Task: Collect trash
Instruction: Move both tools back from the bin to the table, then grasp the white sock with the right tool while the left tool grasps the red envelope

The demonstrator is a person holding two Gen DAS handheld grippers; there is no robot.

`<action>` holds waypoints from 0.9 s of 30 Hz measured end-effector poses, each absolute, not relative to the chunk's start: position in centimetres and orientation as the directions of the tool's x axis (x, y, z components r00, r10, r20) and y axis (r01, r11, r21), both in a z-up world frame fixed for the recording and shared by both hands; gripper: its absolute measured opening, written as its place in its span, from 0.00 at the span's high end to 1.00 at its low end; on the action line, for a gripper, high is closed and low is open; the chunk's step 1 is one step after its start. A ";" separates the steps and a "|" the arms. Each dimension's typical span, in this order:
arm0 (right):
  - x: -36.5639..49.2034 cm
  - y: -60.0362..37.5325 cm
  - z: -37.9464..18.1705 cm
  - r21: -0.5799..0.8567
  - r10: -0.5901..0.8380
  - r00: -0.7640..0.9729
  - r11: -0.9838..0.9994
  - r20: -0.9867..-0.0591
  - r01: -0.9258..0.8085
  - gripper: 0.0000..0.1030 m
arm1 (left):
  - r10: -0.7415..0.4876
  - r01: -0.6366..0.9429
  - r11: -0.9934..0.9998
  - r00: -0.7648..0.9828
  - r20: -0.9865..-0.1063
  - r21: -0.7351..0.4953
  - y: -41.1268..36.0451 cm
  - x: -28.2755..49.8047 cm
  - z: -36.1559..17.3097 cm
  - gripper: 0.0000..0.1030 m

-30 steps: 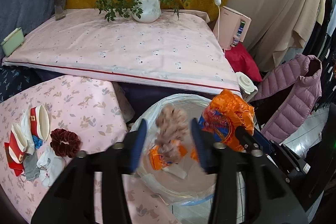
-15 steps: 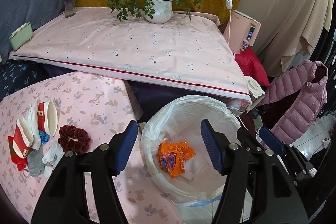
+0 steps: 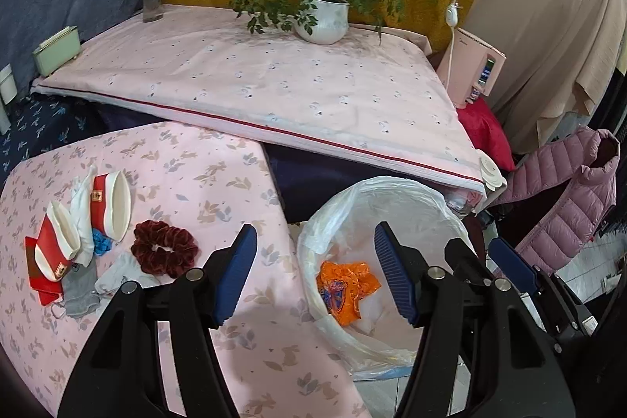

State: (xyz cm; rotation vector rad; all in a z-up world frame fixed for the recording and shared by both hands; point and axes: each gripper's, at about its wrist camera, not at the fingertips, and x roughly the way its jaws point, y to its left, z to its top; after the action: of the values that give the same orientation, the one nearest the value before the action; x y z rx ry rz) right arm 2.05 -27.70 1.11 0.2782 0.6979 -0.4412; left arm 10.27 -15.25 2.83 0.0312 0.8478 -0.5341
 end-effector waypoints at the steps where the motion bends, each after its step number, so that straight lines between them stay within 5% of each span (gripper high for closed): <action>1: 2.2 -27.3 1.1 0.098 -0.293 0.681 0.876 -0.671 0.473 0.52 | -0.435 0.455 0.871 0.540 -0.721 -0.184 -14.9 10.4 2.8 0.43; 27: 7.4 -14.0 -1.0 0.058 -0.134 0.683 0.966 -0.718 0.250 0.45 | -0.234 0.147 0.972 0.620 -0.749 -0.182 1.6 14.1 -0.6 0.25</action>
State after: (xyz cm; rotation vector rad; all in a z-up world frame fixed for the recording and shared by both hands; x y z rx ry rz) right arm 7.35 -14.00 -0.97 0.1566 0.7909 -0.2162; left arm 14.05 1.57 -0.59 -0.1067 0.8752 -0.2199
